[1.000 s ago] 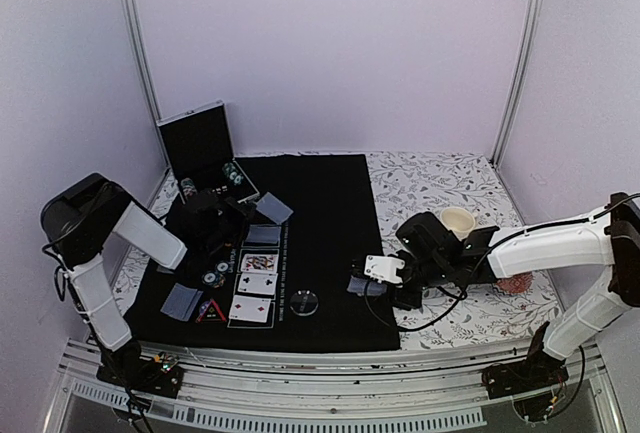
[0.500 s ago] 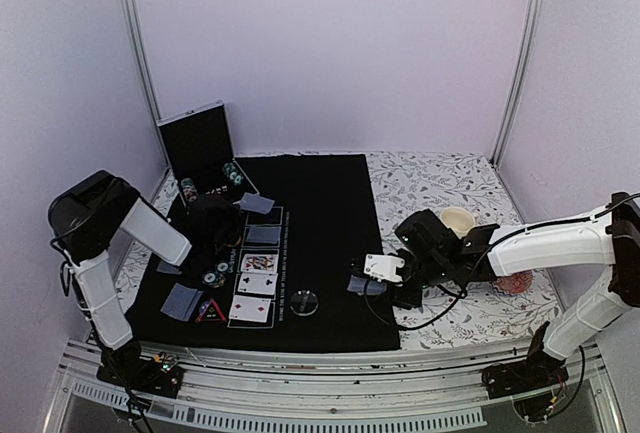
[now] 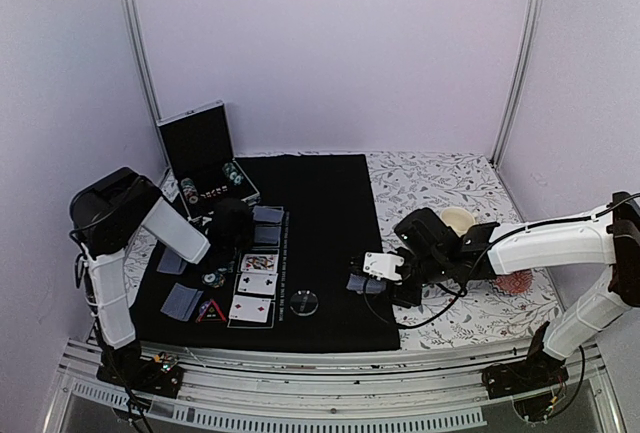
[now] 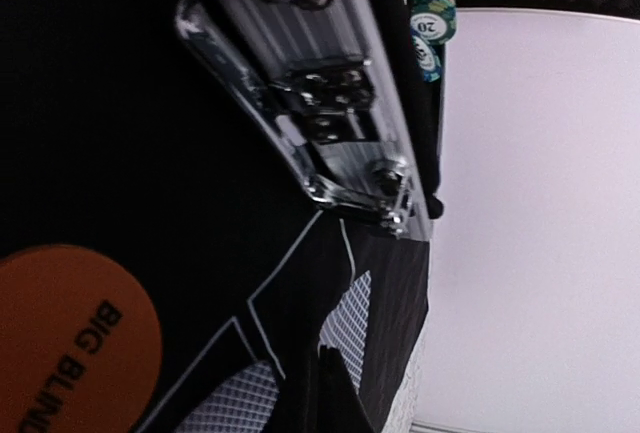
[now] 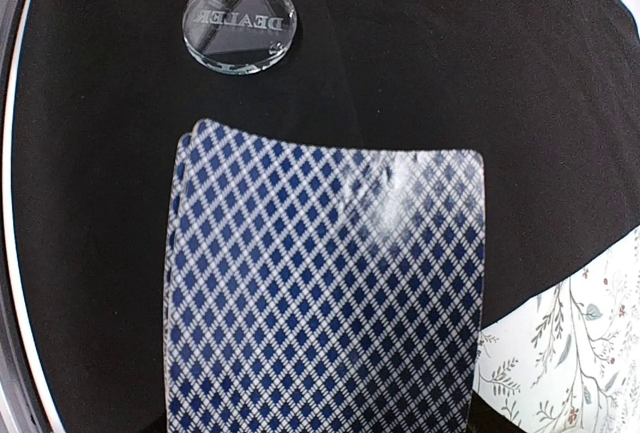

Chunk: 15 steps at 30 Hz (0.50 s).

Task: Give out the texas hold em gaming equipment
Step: Distribute the poker card in the community card area.

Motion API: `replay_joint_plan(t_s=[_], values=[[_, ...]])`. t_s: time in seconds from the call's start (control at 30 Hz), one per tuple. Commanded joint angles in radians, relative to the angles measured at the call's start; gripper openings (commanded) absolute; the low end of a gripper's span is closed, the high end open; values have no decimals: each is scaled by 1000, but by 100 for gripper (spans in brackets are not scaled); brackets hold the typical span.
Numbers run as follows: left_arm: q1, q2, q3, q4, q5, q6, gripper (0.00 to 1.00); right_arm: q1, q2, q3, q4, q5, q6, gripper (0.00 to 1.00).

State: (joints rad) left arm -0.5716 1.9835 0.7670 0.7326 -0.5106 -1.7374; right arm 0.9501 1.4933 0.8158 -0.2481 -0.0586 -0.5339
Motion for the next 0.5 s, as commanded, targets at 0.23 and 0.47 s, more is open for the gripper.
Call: replay_joint_plan(t_s=[0.23, 0.47], values=[[-19, 69, 95, -92, -80, -15, 0, 6, -51, -11, -18, 9, 11, 57], [-22, 83, 104, -96, -97, -20, 0, 7, -70, -30, -15, 9, 25, 57]])
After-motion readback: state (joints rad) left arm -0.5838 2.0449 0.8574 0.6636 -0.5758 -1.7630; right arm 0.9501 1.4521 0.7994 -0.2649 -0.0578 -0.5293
